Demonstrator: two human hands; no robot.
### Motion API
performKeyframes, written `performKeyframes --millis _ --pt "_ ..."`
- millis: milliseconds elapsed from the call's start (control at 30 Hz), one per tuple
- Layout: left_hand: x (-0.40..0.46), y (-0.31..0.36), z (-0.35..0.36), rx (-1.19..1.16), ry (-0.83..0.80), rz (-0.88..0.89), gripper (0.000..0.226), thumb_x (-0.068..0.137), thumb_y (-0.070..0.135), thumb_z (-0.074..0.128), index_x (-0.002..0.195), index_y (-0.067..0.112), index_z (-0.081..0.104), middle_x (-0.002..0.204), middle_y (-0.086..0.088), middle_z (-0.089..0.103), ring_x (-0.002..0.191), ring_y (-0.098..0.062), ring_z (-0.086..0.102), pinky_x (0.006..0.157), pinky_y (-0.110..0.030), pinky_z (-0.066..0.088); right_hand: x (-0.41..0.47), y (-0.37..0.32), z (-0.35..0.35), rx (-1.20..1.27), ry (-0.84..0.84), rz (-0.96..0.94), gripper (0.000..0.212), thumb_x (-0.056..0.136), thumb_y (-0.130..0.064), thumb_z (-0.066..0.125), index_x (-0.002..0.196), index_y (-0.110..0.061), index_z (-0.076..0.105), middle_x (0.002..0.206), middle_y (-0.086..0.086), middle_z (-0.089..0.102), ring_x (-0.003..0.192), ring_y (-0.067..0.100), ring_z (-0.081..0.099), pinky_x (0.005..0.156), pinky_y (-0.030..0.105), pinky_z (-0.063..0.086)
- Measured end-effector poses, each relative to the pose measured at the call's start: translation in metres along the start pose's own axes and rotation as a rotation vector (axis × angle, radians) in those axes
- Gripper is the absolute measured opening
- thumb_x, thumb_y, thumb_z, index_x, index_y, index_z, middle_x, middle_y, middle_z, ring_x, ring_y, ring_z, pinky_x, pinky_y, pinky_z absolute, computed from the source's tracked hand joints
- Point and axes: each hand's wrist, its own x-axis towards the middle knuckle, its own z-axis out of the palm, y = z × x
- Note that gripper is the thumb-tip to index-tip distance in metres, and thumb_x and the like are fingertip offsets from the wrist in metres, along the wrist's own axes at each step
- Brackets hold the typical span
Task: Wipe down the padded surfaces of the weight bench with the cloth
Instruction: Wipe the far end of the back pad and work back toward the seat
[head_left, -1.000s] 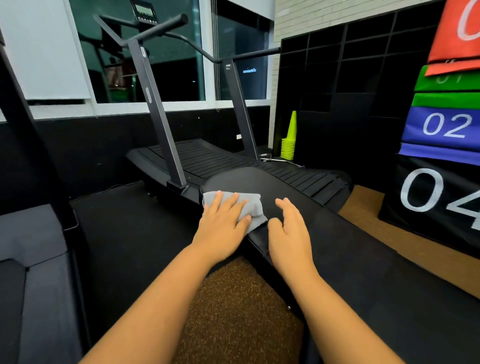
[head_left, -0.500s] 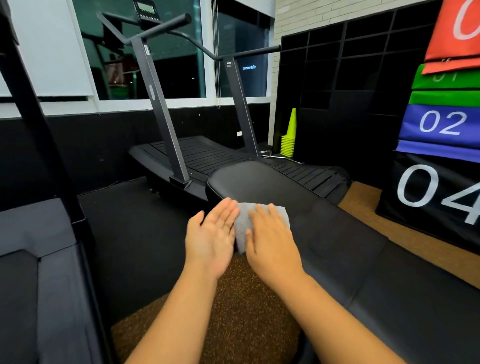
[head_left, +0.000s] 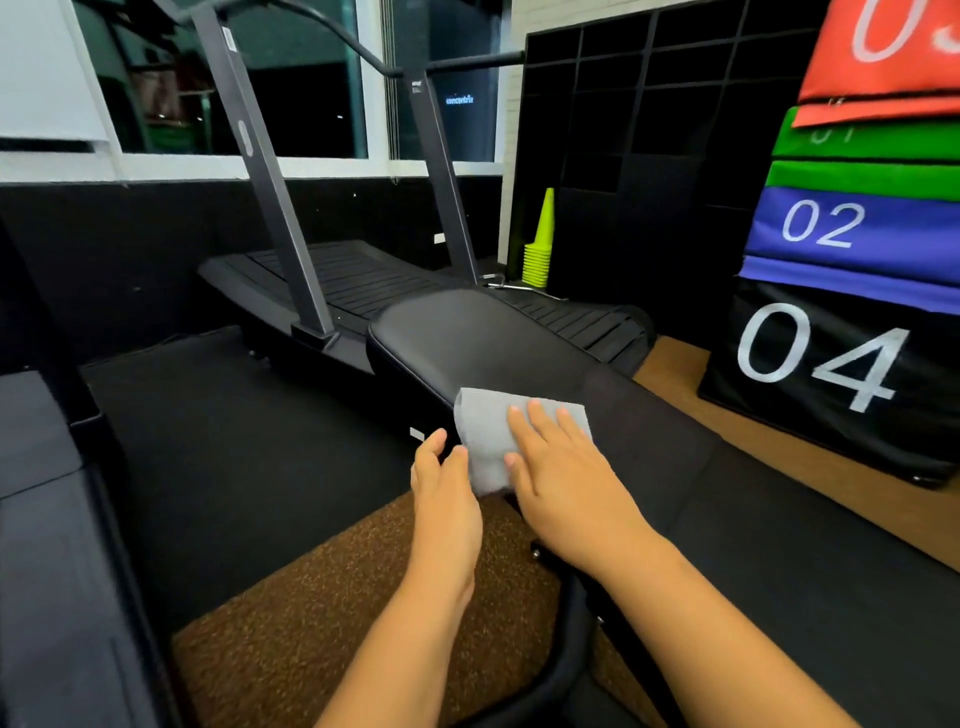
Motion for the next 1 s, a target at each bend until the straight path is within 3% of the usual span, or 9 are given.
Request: performKeyframes --millis 67,133,200,300,400,500,633,800,1000 --pt "-0.004 -0.001 0.004 0.067 -0.012 0.016 0.045 0.103 0.027 0.04 0.147 0.027 0.034 0.15 0.009 0.031 0.12 -0.003 0.036 0.094 -0.025 0.03 -0.006 0.014 -0.016 0.15 -0.06 0.151 0.052 0.106 -0.035 0.024 0.154 -0.016 0.02 0.161 0.004 0.016 0.148 0.027 0.012 0.117 0.034 0.012" --pt "-0.008 -0.002 0.009 0.117 -0.043 -0.002 0.048 0.103 0.03 0.041 0.149 0.026 0.03 0.153 0.009 0.025 0.12 -0.004 0.034 0.096 -0.026 0.03 0.006 0.03 -0.036 0.262 -0.085 0.349 0.045 0.106 -0.03 0.025 0.143 -0.008 0.038 0.15 0.014 0.037 0.136 0.033 0.034 0.109 0.037 0.028" --pt "-0.009 -0.004 0.015 0.135 -0.065 -0.063 0.056 0.101 0.038 0.045 0.152 0.026 0.023 0.158 0.006 0.019 0.132 -0.012 0.034 0.103 -0.031 0.032 0.026 0.043 -0.051 0.156 -0.059 0.397 0.042 0.105 -0.032 0.028 0.122 -0.007 0.057 0.122 0.017 0.06 0.113 0.035 0.054 0.087 0.037 0.043" --pt "-0.005 -0.011 0.023 0.109 -0.116 -0.125 0.083 0.091 0.054 0.056 0.155 0.029 0.008 0.162 0.003 0.012 0.145 -0.018 0.023 0.116 -0.039 0.026 0.034 0.046 -0.045 0.134 0.033 0.357 0.051 0.1 -0.049 0.033 0.082 -0.01 0.061 0.082 0.005 0.059 0.094 0.03 0.057 0.071 0.032 0.035" --pt "-0.003 -0.019 0.028 0.121 -0.156 -0.107 0.098 0.087 0.054 0.062 0.156 0.025 -0.003 0.163 -0.001 0.011 0.147 -0.019 0.019 0.119 -0.038 0.023 0.024 0.045 -0.015 0.147 0.097 0.202 0.041 0.098 -0.045 0.043 0.117 -0.01 0.054 0.12 0.007 0.056 0.121 0.028 0.045 0.098 0.037 0.035" --pt "0.001 -0.024 0.028 0.044 -0.176 -0.162 0.11 0.075 0.066 0.066 0.156 0.025 0.005 0.157 0.006 0.025 0.142 -0.016 0.03 0.116 -0.039 0.029 0.042 0.069 -0.014 0.084 -0.053 0.217 0.059 0.1 -0.05 0.034 0.148 -0.015 0.031 0.16 0.009 0.021 0.147 0.033 0.014 0.117 0.046 0.015" --pt "0.009 -0.036 0.027 -0.057 -0.239 -0.296 0.124 0.047 0.082 0.074 0.149 0.025 0.033 0.146 0.001 0.049 0.127 -0.018 0.053 0.108 -0.044 0.041 0.061 0.086 -0.018 -0.085 -0.136 0.388 0.064 0.099 -0.057 0.019 0.154 -0.024 0.016 0.163 0.0 0.006 0.149 0.031 0.003 0.115 0.06 0.006" --pt "0.007 -0.028 0.024 -0.139 -0.338 -0.271 0.036 0.095 0.037 0.059 0.126 0.02 0.059 0.117 -0.001 0.071 0.106 -0.015 0.068 0.087 -0.032 0.054 0.015 0.059 -0.009 -0.025 -0.156 0.109 0.062 0.102 -0.051 0.015 0.156 -0.023 0.004 0.164 -0.003 -0.005 0.15 0.022 -0.009 0.118 0.053 -0.004" --pt "0.011 -0.031 0.025 -0.163 -0.308 -0.292 0.046 0.092 0.04 0.063 0.129 0.014 0.055 0.118 -0.002 0.07 0.104 -0.016 0.068 0.081 -0.031 0.054 0.044 0.111 -0.02 -0.01 -0.159 0.234 0.057 0.104 -0.045 0.02 0.156 -0.022 0.009 0.164 -0.001 0.0 0.15 0.025 -0.003 0.119 0.052 0.001"
